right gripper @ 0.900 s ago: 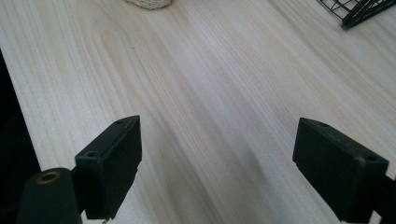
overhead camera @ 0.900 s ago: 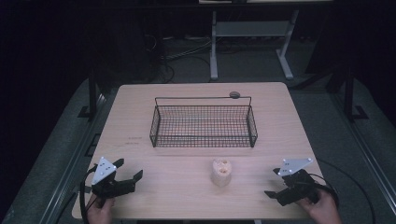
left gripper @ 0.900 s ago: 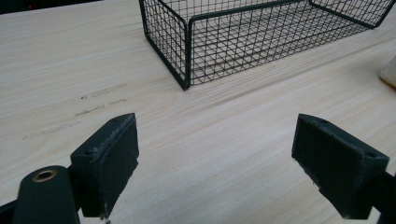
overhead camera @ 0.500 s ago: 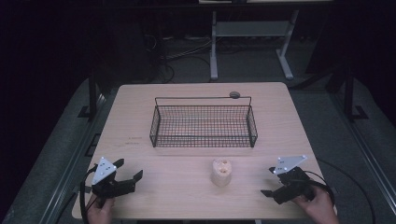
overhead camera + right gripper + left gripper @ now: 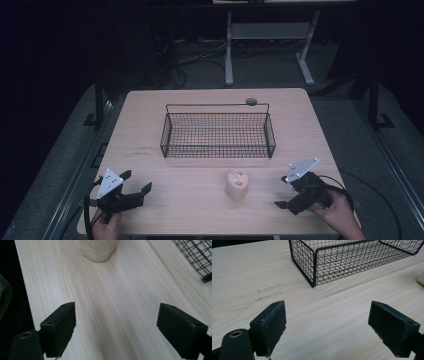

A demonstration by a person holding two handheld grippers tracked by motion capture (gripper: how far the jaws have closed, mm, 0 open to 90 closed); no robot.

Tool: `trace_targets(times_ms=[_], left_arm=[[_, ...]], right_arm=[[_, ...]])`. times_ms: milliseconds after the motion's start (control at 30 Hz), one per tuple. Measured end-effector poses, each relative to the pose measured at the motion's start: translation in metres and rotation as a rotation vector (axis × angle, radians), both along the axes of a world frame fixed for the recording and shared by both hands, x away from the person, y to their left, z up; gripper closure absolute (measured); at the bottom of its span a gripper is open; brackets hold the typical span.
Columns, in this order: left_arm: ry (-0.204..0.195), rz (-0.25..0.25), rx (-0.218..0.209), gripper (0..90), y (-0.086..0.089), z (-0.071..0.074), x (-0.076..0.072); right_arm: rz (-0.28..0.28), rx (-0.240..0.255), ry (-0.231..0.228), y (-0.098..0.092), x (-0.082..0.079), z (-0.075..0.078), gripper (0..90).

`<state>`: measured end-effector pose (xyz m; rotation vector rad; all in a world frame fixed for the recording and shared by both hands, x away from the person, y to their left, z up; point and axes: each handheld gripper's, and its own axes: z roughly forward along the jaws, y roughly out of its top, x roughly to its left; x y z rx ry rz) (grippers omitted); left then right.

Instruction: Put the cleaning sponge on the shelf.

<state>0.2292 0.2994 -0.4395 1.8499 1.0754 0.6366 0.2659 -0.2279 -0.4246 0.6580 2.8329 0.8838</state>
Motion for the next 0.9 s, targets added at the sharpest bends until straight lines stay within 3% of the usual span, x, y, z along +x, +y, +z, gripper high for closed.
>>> trace_targets(times_ms=[900], left_arm=[[-0.008, 0.018, -0.010, 13.9, 0.007, 0.001, -0.001]], right_arm=[[0.112, -0.074, 0.010, 0.039, 0.014, 0.022, 14.9]])
